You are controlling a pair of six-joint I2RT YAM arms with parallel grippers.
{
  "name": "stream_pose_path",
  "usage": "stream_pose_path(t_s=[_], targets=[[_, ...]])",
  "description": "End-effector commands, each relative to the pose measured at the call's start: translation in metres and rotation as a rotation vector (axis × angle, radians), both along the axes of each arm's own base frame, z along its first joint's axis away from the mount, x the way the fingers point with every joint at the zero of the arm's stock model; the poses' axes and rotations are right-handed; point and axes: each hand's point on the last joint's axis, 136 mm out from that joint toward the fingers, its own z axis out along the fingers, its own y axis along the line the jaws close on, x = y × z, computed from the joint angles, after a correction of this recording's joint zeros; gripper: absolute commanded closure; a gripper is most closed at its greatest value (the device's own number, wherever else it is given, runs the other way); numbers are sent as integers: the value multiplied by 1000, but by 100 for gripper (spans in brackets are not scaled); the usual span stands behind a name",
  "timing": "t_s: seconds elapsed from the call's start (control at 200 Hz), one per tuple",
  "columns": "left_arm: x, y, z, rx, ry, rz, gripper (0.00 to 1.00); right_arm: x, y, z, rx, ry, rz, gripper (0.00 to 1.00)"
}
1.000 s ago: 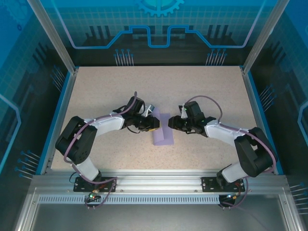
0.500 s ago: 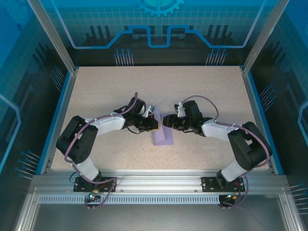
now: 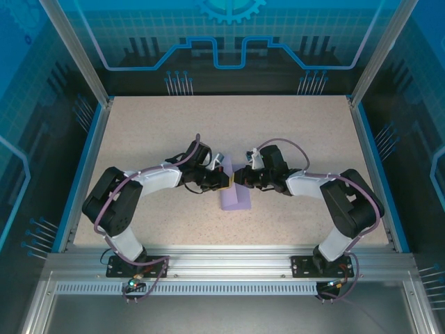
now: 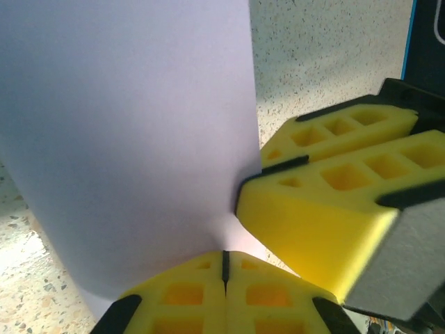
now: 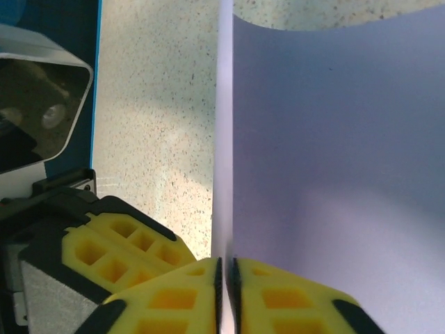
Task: Fold a paper plane with a square sheet of paper (fold left side to right side)
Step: First fold in half a square sheet of paper at the center of the table.
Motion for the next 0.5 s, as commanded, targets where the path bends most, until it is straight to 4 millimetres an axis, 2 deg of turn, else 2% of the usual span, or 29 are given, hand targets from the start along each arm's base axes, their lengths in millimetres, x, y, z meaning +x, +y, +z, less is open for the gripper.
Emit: stream_pose_path(t_s=[0.0, 0.115, 0.225, 0.33, 0.495], targets=[[2, -3, 5, 7, -25, -15, 95, 3, 7, 7, 7, -28, 27, 99], [2, 5, 9, 47, -46, 3, 85, 3, -4, -4, -87, -13, 9, 100], [1, 21, 5, 135, -54, 40, 66, 2, -16, -14, -179, -1, -6, 100], [-1, 30, -2, 188, -30, 63, 55, 1, -23, -23, -231, 15, -11, 100], [2, 32, -18, 225, 21, 88, 47, 1, -33, -36, -298, 47, -39, 99]])
